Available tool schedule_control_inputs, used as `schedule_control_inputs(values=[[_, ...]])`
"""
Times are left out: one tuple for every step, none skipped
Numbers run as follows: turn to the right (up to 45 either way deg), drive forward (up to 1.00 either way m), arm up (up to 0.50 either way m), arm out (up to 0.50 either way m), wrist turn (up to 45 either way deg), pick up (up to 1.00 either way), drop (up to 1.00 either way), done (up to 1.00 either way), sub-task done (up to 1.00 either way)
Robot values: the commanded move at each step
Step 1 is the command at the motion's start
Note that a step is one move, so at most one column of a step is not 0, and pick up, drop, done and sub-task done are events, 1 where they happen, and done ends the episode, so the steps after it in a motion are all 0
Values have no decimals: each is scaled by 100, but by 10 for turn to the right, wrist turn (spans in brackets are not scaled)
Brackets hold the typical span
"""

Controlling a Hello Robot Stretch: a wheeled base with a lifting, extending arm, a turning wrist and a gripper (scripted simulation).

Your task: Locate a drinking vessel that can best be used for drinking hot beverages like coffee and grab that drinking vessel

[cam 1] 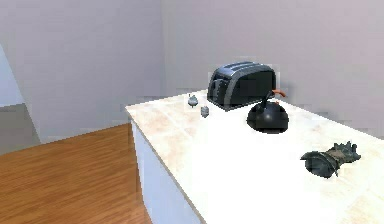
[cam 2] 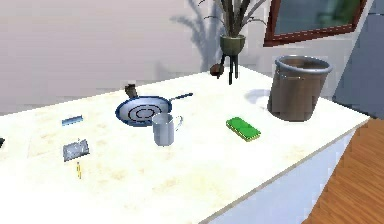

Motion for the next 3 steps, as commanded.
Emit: schedule_control_inputs(values=[[0,0,50,0,0,0,0,0,0],[0,0,38,0,0,0,0,0,0],[0,0,0,30,0,0,0,0,0]])
